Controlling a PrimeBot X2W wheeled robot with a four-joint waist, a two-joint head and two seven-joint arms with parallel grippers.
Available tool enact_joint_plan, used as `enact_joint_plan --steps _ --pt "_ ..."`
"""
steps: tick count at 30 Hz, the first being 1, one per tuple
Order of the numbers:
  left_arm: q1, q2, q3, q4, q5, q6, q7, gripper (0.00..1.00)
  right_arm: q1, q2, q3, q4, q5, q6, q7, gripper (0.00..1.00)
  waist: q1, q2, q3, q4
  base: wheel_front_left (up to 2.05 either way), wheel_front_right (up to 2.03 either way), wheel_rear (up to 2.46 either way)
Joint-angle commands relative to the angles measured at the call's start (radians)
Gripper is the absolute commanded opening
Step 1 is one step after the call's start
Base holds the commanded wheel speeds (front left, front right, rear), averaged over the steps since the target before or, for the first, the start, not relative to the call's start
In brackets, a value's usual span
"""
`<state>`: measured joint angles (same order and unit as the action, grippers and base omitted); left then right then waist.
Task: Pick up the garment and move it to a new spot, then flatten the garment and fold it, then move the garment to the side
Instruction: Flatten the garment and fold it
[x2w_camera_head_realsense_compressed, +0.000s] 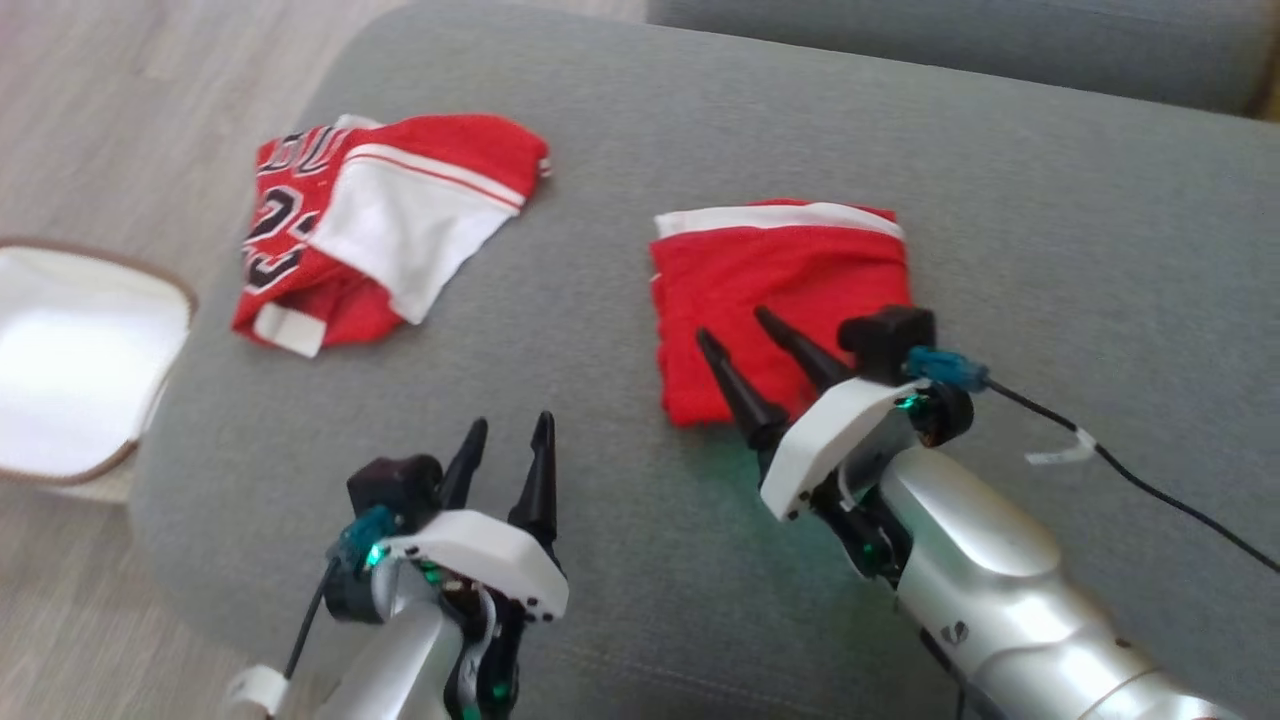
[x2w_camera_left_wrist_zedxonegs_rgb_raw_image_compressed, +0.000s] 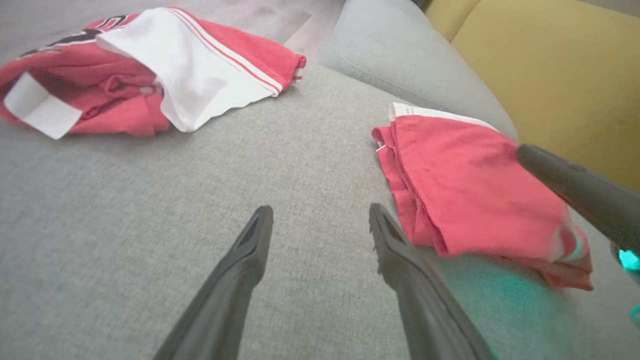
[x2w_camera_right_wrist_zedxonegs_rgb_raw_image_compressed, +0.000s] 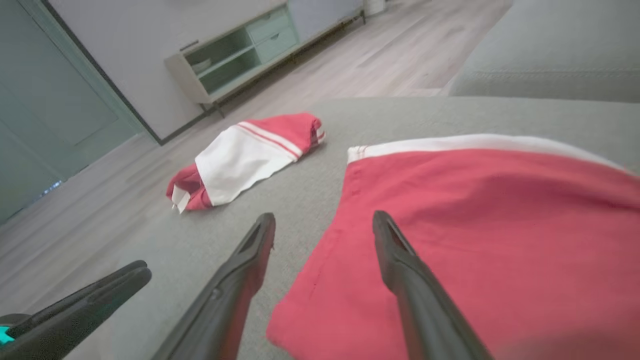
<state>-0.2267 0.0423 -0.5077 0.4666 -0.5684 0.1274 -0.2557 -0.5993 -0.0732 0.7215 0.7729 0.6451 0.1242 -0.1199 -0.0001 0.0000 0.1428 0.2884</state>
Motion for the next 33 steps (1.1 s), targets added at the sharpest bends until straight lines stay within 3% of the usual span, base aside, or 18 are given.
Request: enact_joint_plan --steps 1,10,16,21,26,33 --pt "-0.042 0.008 0.041 -0.028 0.022 0.008 -0.006 1.0 -0.006 0.018 -0.012 -0.032 0.007 0.007 -0.053 1.0 0.0001 0.0 -0.003 -0.047 0.0 0.0 0.0" --pt "-0.031 0.008 0.12 -0.028 0.107 0.041 -0.006 1.0 0.034 -0.022 -0.217 0.013 -0.094 0.007 -0.14 1.0 0.0001 0.0 -0.019 -0.168 0.0 0.0 0.0" --pt "-0.006 0.008 0.173 -0.038 0.181 0.075 -0.006 1.0 0.149 -0.017 -0.466 -0.082 -0.284 0.007 -0.141 1.0 0.0001 0.0 -0.042 -0.231 0.0 0.0 0.0" --pt "0.024 0.008 0.196 -0.028 0.222 0.086 -0.006 1.0 0.269 0.01 -0.601 -0.131 -0.39 0.007 -0.142 1.0 0.0001 0.0 -0.075 -0.257 0.0 0.0 0.0" --pt "0.065 0.008 0.211 -0.015 0.261 0.078 -0.006 1.0 0.355 0.021 -0.669 -0.149 -0.444 0.007 -0.142 1.0 0.0001 0.0 -0.11 -0.27 0.0 0.0 0.0" --pt "0.114 0.008 0.22 -0.014 0.27 0.076 -0.006 1.0 0.406 0.023 -0.646 -0.151 -0.41 0.007 -0.142 1.0 0.0001 0.0 -0.134 -0.278 0.0 0.0 0.0"
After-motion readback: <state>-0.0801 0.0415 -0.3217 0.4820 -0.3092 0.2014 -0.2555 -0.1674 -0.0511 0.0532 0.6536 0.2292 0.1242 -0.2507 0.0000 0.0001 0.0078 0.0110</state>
